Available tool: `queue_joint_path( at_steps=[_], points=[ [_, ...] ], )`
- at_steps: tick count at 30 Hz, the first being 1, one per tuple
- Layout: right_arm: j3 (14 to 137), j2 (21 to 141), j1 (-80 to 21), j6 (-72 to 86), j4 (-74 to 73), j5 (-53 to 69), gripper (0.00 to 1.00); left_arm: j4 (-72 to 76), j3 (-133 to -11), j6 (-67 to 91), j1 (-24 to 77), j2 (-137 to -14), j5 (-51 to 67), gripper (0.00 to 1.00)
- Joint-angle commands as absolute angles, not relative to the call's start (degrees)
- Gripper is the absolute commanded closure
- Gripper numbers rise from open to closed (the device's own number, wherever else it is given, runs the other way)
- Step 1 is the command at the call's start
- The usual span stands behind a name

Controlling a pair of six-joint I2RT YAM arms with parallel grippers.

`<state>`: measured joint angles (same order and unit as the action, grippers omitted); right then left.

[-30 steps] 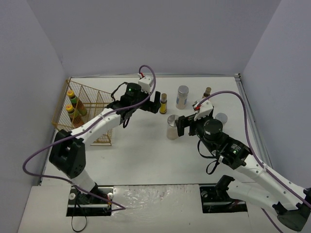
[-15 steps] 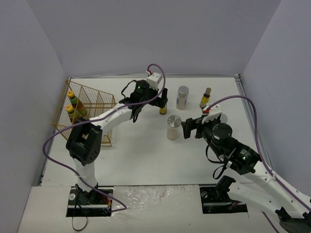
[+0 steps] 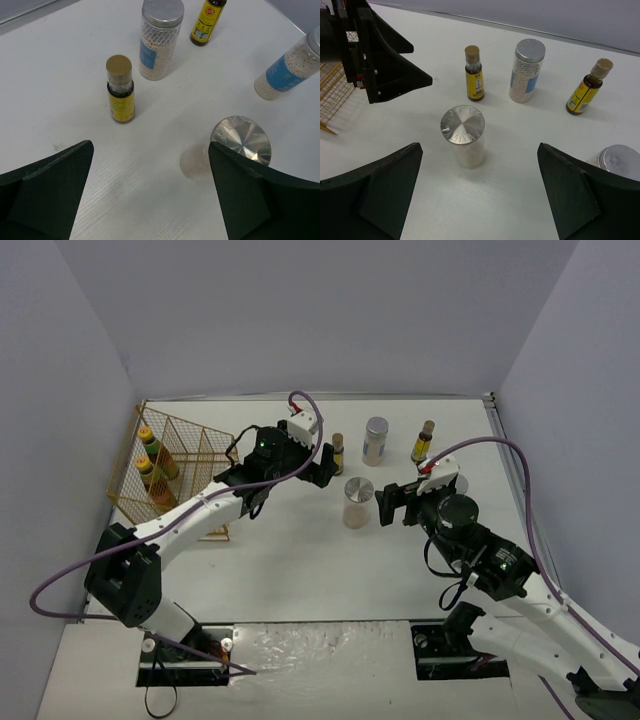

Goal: Organize the condiment bottles

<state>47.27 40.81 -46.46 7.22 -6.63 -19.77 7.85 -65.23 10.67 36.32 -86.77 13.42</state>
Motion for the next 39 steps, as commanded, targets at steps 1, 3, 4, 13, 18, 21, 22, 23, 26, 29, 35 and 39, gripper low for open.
queue_joint_path(
  at_steps=[1,3,4,13,18,21,22,23,26,29,35,39],
  points=[
    [48.97,41.5,-46.05,7.24,-3.6,-20.99,0.04,13.06,-70.4,10.12,36.3,-89.76,12.5,0.03],
    [49.2,41.08,-46.05,7.3,-3.6,-20.84,0.04,13.51,-73.4,10.27,36.22,-92.58,11.68,0.03],
    [49.18,40.78,-46.05,7.3,-3.6,-20.75,0.04,13.34,-74.75,10.13,36.21,-93.8,11.22,0.03],
    [48.81,39.34,-46.05,7.85,-3.84,-19.92,0.04,13.24,-85.75,9.76,36.21,-104.94,7.15,0.07],
    [48.89,38.87,-46.12,7.91,-4.16,-20.01,0.04,12.22,-89.13,9.47,36.15,-109.1,4.21,0.11],
    [48.93,38.67,-46.07,7.82,-4.37,-20.04,0.04,11.97,-90.29,9.58,36.12,-111.17,4.09,0.19],
    [49.02,38.73,-46.05,7.82,-4.45,-20.1,0.04,11.77,-90.53,9.88,36.18,-111.63,4.13,0.2],
    [49.04,38.7,-46.05,7.82,-4.54,-20.13,0.04,11.69,-90.73,10.13,36.15,-112.03,4.19,0.22],
    [49.13,38.59,-46.05,7.74,-4.57,-20.3,0.04,12.8,-90.79,10.96,36.12,-112.92,4.48,0.33],
    [49.07,38.52,-46.05,7.65,-4.7,-20.3,0.04,14.59,-90.13,11.05,36.12,-112.39,5.32,0.53],
    [48.81,38.74,-46.05,7.65,-4.57,-20.24,0.04,16.49,-85.65,9.84,36.04,-108.22,4.78,0.95],
    [49.04,39.02,-46.05,7.47,-4.57,-19.95,0.04,14.23,-81.34,10.34,35.8,-100.97,1.99,1.0]
  ],
)
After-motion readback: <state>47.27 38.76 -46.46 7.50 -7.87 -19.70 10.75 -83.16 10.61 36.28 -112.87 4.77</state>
